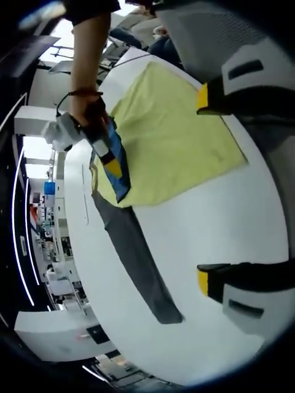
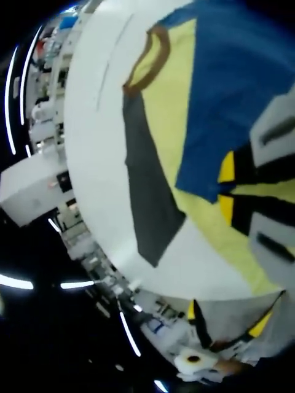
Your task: Fold the garment on the visible template until the final outline fits inside the template.
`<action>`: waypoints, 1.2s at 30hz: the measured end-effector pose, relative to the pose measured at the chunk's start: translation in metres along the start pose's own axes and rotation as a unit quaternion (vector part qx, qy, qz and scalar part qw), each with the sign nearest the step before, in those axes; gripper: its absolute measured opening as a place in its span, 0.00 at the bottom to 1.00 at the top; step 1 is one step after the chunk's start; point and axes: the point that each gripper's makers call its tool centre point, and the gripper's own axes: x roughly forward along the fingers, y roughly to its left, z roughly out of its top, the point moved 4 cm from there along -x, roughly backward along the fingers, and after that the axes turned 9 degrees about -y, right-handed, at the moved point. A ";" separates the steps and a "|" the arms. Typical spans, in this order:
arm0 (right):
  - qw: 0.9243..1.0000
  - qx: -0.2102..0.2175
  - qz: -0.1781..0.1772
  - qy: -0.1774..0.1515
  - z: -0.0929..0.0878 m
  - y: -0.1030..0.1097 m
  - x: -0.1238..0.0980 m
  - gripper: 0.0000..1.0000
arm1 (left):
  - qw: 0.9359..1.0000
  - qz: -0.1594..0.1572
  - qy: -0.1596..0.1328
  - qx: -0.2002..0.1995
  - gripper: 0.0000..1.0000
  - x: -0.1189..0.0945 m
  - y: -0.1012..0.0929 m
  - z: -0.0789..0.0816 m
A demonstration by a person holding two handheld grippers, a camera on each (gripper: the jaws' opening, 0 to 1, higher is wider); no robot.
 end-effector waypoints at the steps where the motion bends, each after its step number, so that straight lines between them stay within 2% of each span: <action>1: 1.000 -0.007 0.011 0.007 -0.003 0.006 -0.002 0.00 | 1.000 0.000 0.000 0.000 0.98 0.000 0.000 0.000; 5: 0.999 -0.023 0.022 0.024 -0.014 0.018 -0.005 0.00 | 1.000 0.000 0.000 0.000 0.97 0.000 -0.002 0.000; 9: 0.999 -0.027 0.005 0.036 -0.020 0.011 -0.003 0.03 | 1.000 0.001 -0.002 0.001 0.98 -0.001 -0.003 0.001; 14: 0.999 -0.022 -0.002 0.033 -0.021 0.010 -0.004 0.02 | 1.000 0.005 -0.002 -0.001 0.98 -0.001 -0.003 0.000; 17: 0.999 -0.015 0.000 0.029 -0.021 0.011 -0.004 0.05 | 1.000 0.007 -0.001 -0.002 0.98 -0.002 -0.002 0.000; 20: 1.000 -0.005 0.003 0.028 -0.020 0.013 -0.010 0.14 | 1.000 0.009 -0.003 -0.002 0.98 -0.001 -0.001 0.001; 24: 1.000 -0.005 -0.007 0.006 -0.011 0.009 -0.018 0.34 | 1.000 0.008 -0.007 0.003 0.99 -0.001 -0.002 0.005; 28: 1.000 -0.006 -0.012 -0.014 -0.002 0.006 -0.028 0.50 | 1.000 0.008 -0.006 0.007 0.99 0.000 -0.003 0.006; 36: 0.999 -0.014 -0.035 -0.039 0.005 -0.010 -0.053 0.81 | 1.000 0.011 -0.009 0.009 0.99 0.001 -0.002 0.007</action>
